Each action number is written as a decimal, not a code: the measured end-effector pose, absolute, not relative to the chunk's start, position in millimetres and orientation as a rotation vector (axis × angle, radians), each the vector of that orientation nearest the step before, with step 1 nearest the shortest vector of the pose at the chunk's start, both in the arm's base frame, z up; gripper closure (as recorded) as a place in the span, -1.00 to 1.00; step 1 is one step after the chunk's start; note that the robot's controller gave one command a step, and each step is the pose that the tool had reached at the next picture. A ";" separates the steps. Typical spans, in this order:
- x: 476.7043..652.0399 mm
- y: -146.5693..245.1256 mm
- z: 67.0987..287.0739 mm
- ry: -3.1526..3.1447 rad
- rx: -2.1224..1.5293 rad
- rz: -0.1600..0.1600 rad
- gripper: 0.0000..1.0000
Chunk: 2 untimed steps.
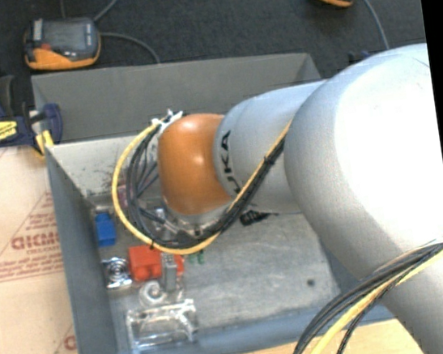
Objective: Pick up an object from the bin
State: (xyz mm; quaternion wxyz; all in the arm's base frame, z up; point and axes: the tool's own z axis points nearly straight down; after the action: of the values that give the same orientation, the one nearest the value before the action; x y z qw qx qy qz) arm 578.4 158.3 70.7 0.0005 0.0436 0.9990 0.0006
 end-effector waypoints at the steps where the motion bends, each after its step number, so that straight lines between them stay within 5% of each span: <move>1: 578.4 159.6 74.0 3.144 0.138 0.003 1.00; 2: 581.2 159.4 144.2 3.129 0.139 0.006 1.00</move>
Offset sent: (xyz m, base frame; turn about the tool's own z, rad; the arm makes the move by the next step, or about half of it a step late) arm 0.0000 0.0000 0.0000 0.0000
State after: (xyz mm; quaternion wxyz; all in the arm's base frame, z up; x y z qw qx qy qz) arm 581.2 159.4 144.2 0.0047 0.0443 0.9990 0.0018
